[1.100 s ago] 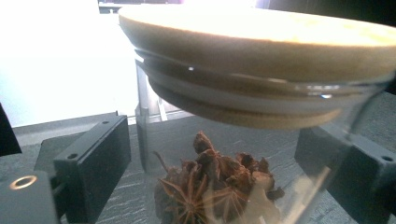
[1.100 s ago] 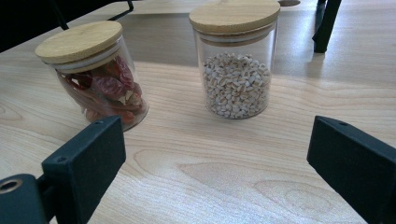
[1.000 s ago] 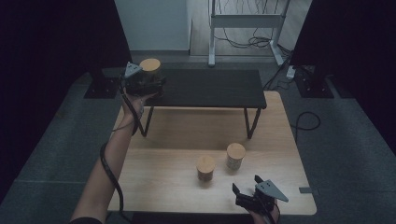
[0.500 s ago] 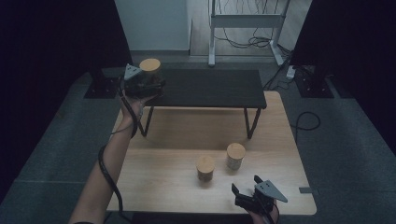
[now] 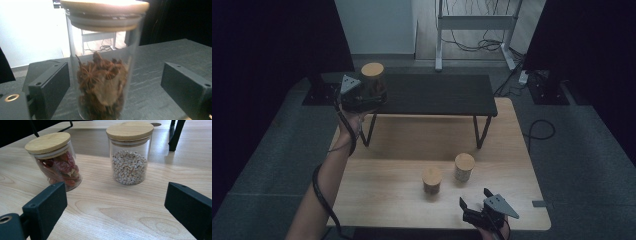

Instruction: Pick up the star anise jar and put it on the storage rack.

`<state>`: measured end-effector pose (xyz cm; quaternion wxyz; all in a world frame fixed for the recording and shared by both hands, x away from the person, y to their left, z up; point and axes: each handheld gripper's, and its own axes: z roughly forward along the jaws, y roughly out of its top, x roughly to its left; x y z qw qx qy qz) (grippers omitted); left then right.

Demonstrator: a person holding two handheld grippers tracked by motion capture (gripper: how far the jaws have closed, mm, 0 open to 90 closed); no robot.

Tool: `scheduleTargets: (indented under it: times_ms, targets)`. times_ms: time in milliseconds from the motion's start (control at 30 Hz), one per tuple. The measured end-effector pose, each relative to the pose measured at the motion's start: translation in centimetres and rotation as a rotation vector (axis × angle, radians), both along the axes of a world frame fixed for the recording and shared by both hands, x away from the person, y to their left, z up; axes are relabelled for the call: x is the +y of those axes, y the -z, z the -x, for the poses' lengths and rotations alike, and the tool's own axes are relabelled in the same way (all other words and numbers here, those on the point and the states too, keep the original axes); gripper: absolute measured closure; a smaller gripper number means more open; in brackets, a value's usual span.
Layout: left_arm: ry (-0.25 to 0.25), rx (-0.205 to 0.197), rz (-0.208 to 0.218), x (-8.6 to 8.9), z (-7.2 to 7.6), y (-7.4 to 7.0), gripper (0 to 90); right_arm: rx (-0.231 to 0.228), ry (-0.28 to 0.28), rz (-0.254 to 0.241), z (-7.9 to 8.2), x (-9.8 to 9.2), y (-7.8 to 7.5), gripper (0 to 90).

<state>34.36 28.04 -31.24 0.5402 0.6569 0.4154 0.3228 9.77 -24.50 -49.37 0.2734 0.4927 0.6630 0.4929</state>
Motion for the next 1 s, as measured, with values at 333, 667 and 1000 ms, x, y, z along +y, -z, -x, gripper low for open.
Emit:
scheduleTargets:
  times_ms: [333,667,1000]
  targets:
    - [0.019,-0.017,0.000,0.4,2.2,0.9,8.1,0.000,-0.004,0.008,0.0,0.3,0.0,3.9]
    - [0.025,0.000,-0.011,0.2,4.4,1.5,8.5,0.002,-0.004,0.014,-0.1,0.5,0.0,3.9]
    - [0.032,0.011,0.019,0.7,6.3,2.7,9.2,0.003,-0.005,0.016,-0.1,0.6,0.0,3.9]
